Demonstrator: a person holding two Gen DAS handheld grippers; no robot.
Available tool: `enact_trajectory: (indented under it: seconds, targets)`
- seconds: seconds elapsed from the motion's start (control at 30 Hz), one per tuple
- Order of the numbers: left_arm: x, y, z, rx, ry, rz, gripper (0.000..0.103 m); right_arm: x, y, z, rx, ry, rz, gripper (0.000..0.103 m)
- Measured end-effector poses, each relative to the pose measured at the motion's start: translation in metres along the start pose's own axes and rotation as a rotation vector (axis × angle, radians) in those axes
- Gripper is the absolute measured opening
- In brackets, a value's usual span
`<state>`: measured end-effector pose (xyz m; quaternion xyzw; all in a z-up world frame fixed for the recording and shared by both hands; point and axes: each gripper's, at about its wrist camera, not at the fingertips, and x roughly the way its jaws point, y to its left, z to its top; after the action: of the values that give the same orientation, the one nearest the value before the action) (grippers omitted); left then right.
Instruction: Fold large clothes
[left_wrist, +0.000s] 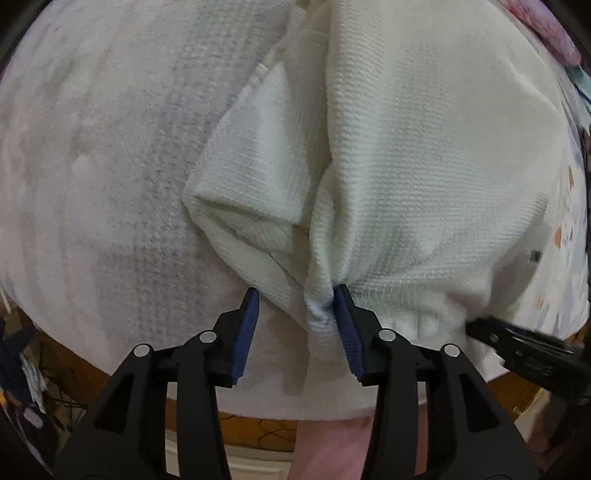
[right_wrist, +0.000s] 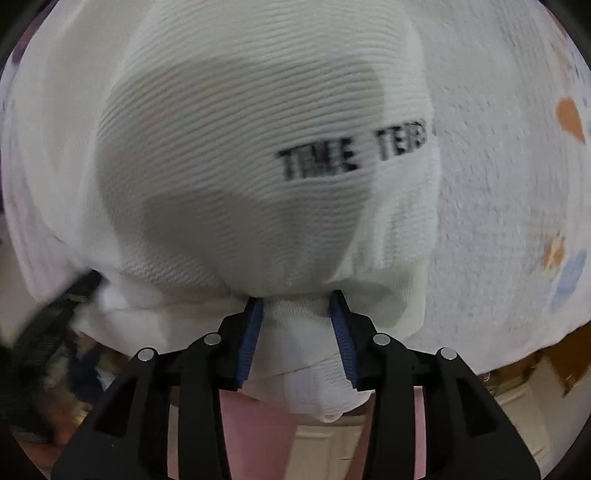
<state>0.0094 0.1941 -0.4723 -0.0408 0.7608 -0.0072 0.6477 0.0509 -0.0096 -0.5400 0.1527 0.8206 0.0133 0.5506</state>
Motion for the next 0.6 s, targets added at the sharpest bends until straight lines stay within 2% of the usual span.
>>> enact_trajectory:
  seconds: [0.07, 0.13, 0.2, 0.23, 0.33, 0.47, 0.53, 0.6]
  targets:
    - [-0.011, -0.004, 0.002, -0.001, -0.013, 0.005, 0.045, -0.009, -0.002, 0.0, 0.004, 0.009, 0.01, 0.038]
    - [-0.019, -0.003, 0.0, 0.024, -0.008, 0.024, 0.045, -0.018, -0.002, -0.003, -0.001, 0.018, 0.034, 0.044]
    - [-0.023, -0.003, -0.003, 0.016, -0.007, 0.013, 0.049, -0.036, -0.002, -0.007, -0.022, -0.02, 0.071, 0.076]
    - [-0.024, -0.005, -0.003, 0.009, 0.005, 0.011, 0.056, -0.045, -0.003, -0.01, -0.029, -0.047, 0.073, 0.08]
    - [-0.031, -0.011, 0.01, 0.016, 0.002, 0.022, 0.058, -0.069, -0.012, -0.012, -0.019, -0.098, 0.107, 0.083]
    - [-0.047, -0.013, 0.018, 0.017, -0.02, 0.006, 0.064, -0.087, -0.033, -0.012, 0.01, -0.162, 0.104, 0.088]
    - [-0.057, -0.011, 0.025, 0.014, -0.034, -0.011, 0.072, -0.097, -0.043, -0.012, 0.005, -0.205, 0.103, 0.094]
    - [-0.066, -0.009, 0.035, 0.02, -0.058, -0.028, 0.073, -0.111, -0.053, 0.005, -0.002, -0.248, 0.112, 0.094]
